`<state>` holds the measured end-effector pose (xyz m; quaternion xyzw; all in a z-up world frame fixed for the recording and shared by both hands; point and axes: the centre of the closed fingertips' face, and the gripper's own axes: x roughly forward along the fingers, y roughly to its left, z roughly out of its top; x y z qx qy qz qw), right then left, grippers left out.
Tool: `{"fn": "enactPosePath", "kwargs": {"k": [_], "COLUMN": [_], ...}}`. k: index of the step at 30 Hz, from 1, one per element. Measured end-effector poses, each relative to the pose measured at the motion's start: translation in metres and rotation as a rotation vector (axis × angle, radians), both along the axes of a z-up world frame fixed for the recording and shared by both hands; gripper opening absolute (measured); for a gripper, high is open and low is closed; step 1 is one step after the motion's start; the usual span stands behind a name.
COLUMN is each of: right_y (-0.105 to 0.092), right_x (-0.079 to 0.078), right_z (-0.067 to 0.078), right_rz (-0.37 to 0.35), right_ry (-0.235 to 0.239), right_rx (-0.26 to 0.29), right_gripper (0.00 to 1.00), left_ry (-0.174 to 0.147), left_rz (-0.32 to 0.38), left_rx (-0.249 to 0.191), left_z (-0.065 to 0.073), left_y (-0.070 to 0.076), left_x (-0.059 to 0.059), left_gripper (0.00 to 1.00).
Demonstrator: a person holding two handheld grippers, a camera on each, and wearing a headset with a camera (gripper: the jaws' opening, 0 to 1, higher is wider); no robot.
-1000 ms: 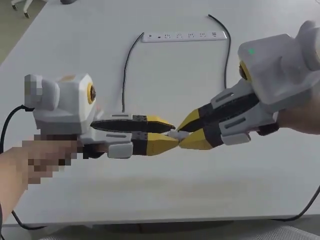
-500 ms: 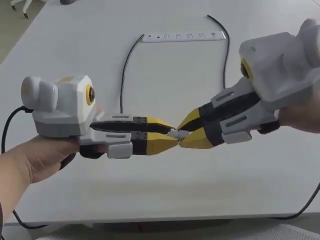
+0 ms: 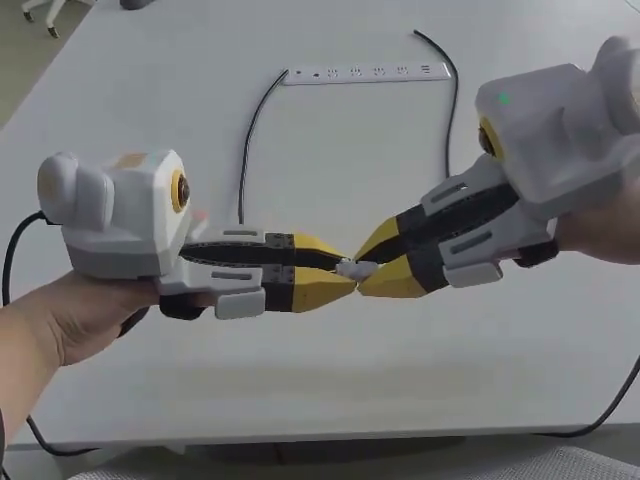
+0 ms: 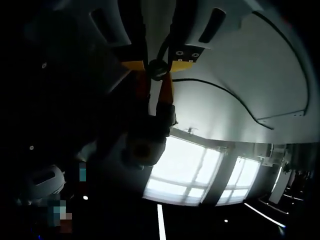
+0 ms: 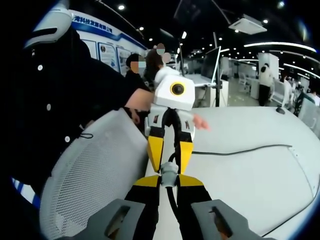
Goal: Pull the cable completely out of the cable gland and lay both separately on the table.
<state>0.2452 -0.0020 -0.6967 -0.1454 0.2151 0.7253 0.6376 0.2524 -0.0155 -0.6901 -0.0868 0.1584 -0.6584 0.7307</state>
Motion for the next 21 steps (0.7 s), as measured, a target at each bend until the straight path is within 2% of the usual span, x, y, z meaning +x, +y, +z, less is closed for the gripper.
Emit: {"fn": "enactPosePath", "kwargs": {"k": [3, 8, 21], "right_y": [0.0005, 0.0014, 0.0018], "right_x": [0.0015, 0.0021, 0.0026], "right_z": [-0.0007, -0.0026, -0.0012], "right_rz": [-0.007, -0.010, -0.020], "right_ry": [-0.001, -0.007, -0.003], "right_rx": [-0.005, -0.016, -0.015], "right_gripper": [0.06, 0.06, 0.07], "left_ry": [-0.028, -0.054, -0.057], "left_rz": [0.007, 0.007, 0.012], "left_rx": [0.018, 0.047, 0.056], "left_z": [-0.0009, -0.0028, -0.0022], "left_y": [0.0004, 0.0007, 0.0008], "left_x": [0.0017, 0.0023, 0.0045], "left_gripper": [0.16, 0.15, 0.15]}}
